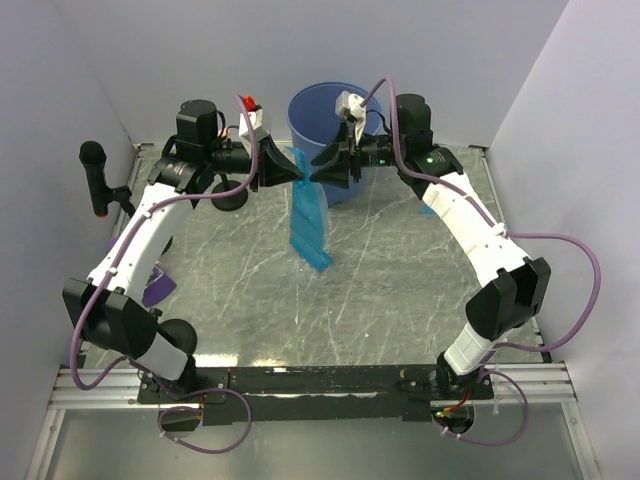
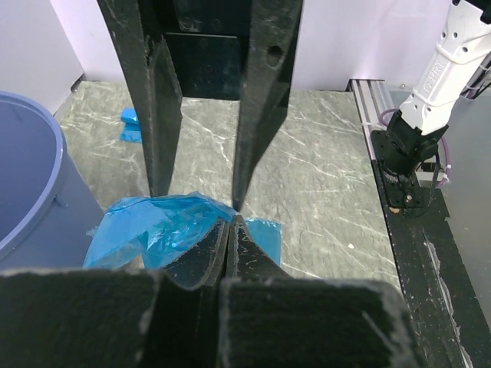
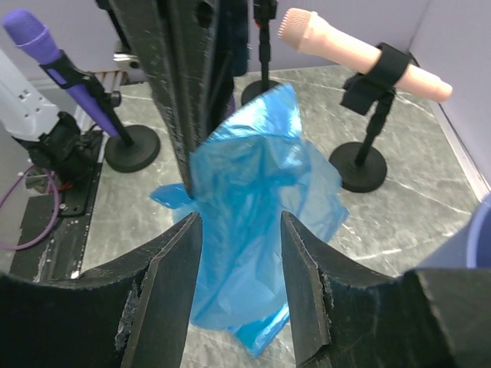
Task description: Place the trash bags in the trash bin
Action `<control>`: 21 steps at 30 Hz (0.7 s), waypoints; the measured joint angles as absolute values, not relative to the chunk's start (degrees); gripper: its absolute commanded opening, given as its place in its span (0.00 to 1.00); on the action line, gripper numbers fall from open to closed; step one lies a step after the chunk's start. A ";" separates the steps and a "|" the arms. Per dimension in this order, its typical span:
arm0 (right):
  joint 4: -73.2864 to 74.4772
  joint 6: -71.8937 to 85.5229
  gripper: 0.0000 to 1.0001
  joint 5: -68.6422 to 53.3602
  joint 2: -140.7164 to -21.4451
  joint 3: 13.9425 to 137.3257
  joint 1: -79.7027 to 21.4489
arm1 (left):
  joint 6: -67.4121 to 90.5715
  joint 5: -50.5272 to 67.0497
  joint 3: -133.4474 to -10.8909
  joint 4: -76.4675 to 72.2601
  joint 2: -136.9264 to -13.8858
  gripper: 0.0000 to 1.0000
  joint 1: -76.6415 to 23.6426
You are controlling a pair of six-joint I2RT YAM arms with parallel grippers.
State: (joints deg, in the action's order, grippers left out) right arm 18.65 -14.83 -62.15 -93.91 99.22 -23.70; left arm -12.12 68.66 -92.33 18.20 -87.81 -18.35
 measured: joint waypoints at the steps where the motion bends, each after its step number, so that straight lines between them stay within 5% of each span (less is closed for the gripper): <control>1: 18.65 -14.83 0.53 -62.43 -93.91 99.22 -23.90 | -12.14 68.71 -92.33 18.22 -87.85 0.01 -18.35; 6: 18.63 -14.57 0.38 -63.18 -94.00 99.24 -24.62 | -12.14 68.73 -92.33 18.31 -88.01 0.01 -18.35; 9: 18.46 -14.39 0.03 -63.92 -94.08 99.33 -24.80 | -12.16 68.73 -92.33 18.28 -88.03 0.01 -18.35; 10: 18.41 -14.39 0.00 -64.34 -94.11 99.33 -24.84 | -12.16 68.73 -92.33 18.31 -88.03 0.01 -18.35; 21: 16.32 -9.37 0.00 -58.96 -94.11 99.26 -21.93 | -11.22 68.31 -92.33 18.26 -88.01 0.01 -18.04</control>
